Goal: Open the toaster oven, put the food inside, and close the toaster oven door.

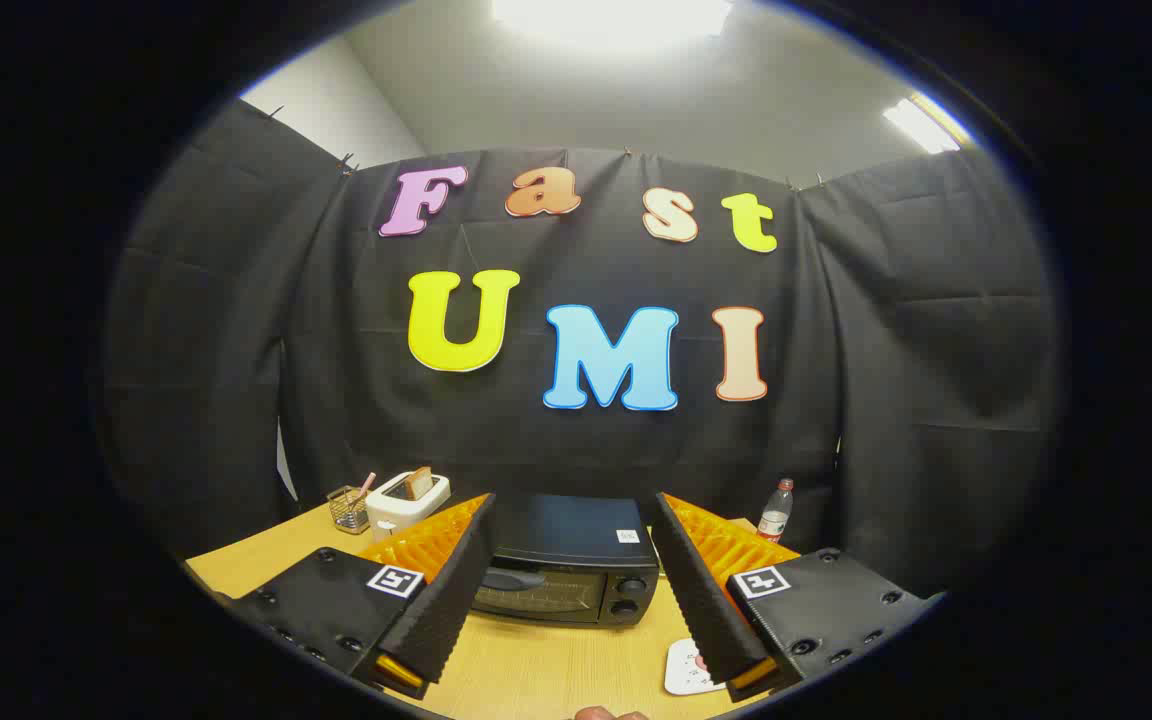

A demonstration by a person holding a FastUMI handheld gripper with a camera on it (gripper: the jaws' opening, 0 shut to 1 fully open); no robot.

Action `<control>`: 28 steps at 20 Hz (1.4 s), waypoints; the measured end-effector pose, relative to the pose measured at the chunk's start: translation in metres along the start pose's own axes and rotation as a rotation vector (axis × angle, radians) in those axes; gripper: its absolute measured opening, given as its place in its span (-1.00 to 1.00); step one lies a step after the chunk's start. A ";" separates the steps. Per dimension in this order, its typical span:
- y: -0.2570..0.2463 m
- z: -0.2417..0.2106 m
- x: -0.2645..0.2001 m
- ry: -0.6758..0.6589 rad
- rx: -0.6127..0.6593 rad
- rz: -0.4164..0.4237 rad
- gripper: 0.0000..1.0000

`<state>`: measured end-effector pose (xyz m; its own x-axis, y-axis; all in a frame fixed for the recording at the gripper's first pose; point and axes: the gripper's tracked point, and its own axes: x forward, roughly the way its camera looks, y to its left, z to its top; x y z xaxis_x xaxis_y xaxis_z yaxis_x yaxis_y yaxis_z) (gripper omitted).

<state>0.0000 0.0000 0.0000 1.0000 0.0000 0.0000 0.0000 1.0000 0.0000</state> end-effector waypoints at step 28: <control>0.039 0.004 0.006 0.006 -0.013 0.046 0.93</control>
<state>0.0062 0.0391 0.0038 0.9989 0.0462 -0.0060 -0.0463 0.9989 -0.0126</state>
